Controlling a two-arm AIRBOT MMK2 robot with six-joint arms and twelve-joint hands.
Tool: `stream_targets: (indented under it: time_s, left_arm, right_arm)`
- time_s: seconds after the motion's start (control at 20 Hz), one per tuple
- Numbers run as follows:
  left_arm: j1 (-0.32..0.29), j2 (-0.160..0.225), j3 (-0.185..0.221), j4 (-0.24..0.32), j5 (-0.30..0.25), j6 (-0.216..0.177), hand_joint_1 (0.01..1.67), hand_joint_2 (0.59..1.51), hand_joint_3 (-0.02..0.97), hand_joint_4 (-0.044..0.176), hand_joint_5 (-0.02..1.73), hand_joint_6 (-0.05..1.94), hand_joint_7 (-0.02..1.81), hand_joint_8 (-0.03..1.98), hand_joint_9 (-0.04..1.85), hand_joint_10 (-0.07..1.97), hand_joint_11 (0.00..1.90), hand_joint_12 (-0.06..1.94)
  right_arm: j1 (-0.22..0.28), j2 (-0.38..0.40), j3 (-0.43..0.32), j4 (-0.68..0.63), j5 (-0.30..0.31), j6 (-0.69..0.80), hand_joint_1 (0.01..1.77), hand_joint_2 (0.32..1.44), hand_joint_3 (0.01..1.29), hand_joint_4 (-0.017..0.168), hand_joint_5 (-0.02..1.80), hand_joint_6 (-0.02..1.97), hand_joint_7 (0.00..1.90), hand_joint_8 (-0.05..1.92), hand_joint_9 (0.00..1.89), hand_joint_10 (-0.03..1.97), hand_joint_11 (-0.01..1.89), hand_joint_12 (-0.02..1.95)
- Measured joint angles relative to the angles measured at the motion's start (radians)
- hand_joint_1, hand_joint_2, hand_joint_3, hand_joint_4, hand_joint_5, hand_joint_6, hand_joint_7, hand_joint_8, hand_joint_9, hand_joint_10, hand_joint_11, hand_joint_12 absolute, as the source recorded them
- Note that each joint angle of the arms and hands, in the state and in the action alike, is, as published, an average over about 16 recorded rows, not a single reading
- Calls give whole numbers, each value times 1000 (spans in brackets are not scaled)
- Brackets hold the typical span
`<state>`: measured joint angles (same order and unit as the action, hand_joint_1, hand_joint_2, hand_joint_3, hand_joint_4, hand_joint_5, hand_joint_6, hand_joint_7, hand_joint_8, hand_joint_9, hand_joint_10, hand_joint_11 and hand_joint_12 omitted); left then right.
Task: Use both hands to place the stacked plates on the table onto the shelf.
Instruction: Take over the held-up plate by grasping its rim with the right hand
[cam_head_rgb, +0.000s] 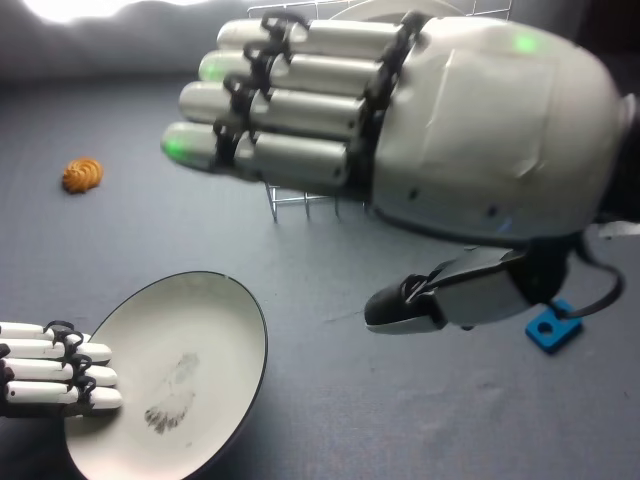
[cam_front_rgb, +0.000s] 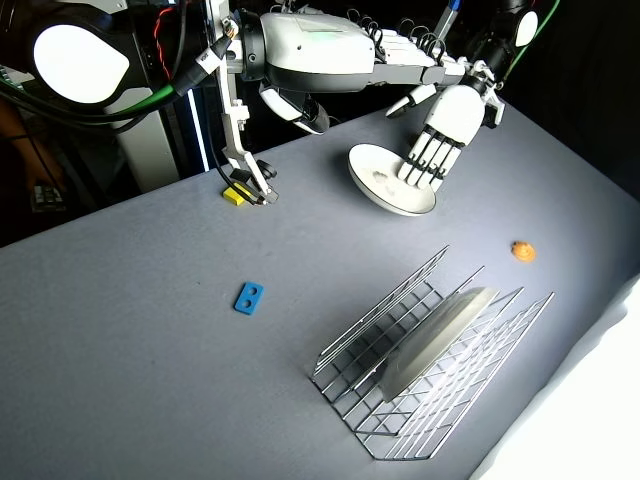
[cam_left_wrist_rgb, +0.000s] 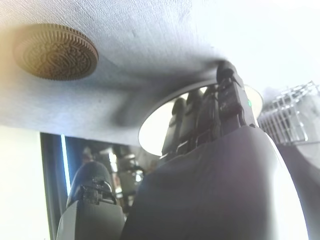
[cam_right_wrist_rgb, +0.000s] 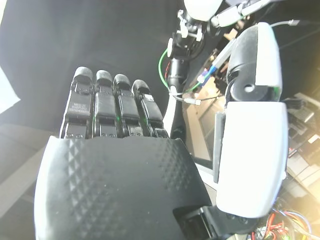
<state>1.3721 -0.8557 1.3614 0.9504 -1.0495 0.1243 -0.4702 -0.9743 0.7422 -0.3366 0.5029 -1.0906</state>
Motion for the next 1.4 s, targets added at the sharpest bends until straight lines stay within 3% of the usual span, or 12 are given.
stream_targets:
  time_s: [0.65,1.0,1.4]
  left_arm:
    - [19,0,-22,-32,9,-1,16,1086,21,-4,21,12,17,-6,-28,-50,23,18]
    - [32,0,-32,-54,15,-6,16,1088,21,-5,22,13,17,-7,-28,-50,23,3]
    - [44,0,-38,-70,20,-14,16,1089,21,-5,22,12,17,-6,-29,-53,22,-12]
  right_arm:
    - [-169,-322,159,285,33,-499,920,880,14,4,15,6,12,-6,12,22,17,5]
    - [-210,-441,244,307,42,-568,929,876,14,5,17,6,12,-6,12,22,20,6]
    - [-220,-553,344,313,32,-586,950,875,15,4,17,6,13,-6,12,22,26,18]
